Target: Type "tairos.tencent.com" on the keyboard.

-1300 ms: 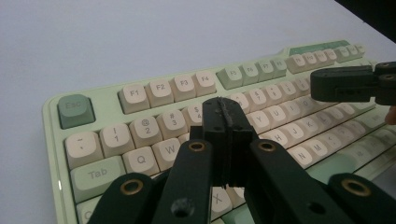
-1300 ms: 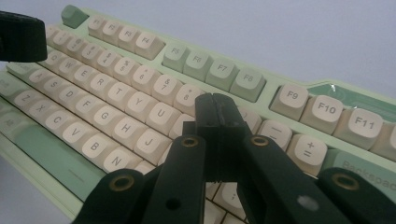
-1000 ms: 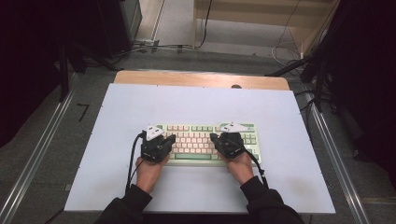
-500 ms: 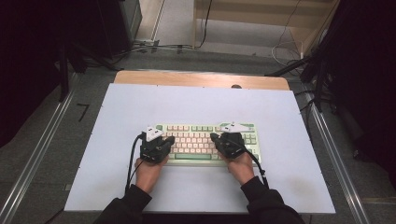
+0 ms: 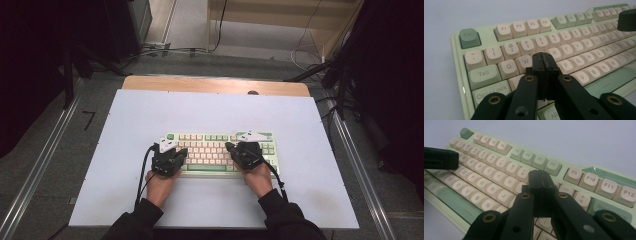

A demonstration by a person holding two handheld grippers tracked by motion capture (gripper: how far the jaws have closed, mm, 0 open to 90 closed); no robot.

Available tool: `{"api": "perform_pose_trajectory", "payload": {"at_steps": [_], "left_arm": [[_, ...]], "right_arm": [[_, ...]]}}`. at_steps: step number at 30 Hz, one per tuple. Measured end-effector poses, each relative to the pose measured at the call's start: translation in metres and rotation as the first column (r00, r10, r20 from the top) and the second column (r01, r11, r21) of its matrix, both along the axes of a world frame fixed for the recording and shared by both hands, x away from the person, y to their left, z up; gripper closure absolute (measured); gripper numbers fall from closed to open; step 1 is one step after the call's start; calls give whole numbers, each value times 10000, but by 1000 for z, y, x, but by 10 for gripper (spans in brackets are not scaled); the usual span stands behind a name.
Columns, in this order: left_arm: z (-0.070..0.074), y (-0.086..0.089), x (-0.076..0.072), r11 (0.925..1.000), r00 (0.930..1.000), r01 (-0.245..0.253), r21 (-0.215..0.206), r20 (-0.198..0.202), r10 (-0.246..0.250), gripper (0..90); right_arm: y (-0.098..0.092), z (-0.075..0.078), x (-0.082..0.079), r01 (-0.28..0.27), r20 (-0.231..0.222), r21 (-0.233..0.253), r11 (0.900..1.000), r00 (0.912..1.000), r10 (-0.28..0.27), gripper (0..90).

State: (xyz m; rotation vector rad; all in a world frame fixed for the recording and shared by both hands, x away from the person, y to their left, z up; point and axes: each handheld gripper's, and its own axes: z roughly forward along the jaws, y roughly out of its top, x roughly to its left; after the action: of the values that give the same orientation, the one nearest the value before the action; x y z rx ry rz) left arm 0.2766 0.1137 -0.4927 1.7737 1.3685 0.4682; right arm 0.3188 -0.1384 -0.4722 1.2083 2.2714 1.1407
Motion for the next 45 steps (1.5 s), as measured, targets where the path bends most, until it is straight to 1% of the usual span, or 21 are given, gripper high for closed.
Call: {"api": "perform_pose_trajectory", "payload": {"at_steps": [18, 23, 25, 29, 32, 40, 45], "left_arm": [[-1, 0, -1, 10000, 10000, -8, 19, -6, 8, 900], [-3, 0, 0, 9999, 9999, 79, 86, -143, -78, 900], [-2, 0, 0, 10000, 9999, 48, -14, -156, -48, 900], [4, 0, -2, 9998, 9999, 43, -200, 103, -41, 900], [7, 1, -4, 9997, 9997, 25, -255, 227, -19, 900], [7, 5, -3, 9994, 9993, -195, -283, 312, 204, 900], [7, 7, -3, 9995, 9992, -212, -239, 325, 219, 900]], "right_arm": [[0, 1, -1, -5, 12, 33, 10000, 10000, 5, 874], [0, 1, -1, 9, -1, 31, 10000, 10000, -9, 874], [0, 1, -1, 2, 14, 25, 10000, 10000, -2, 874], [0, 1, -1, -21, 35, 30, 10000, 10000, 21, 874], [-1, 1, -1, -8, 32, 54, 10000, 10000, 8, 874], [-1, 2, -4, -58, 23, 16, 10000, 10000, 58, 874], [-3, 1, -6, -50, -25, -57, 10000, 10000, 50, 875]]}}
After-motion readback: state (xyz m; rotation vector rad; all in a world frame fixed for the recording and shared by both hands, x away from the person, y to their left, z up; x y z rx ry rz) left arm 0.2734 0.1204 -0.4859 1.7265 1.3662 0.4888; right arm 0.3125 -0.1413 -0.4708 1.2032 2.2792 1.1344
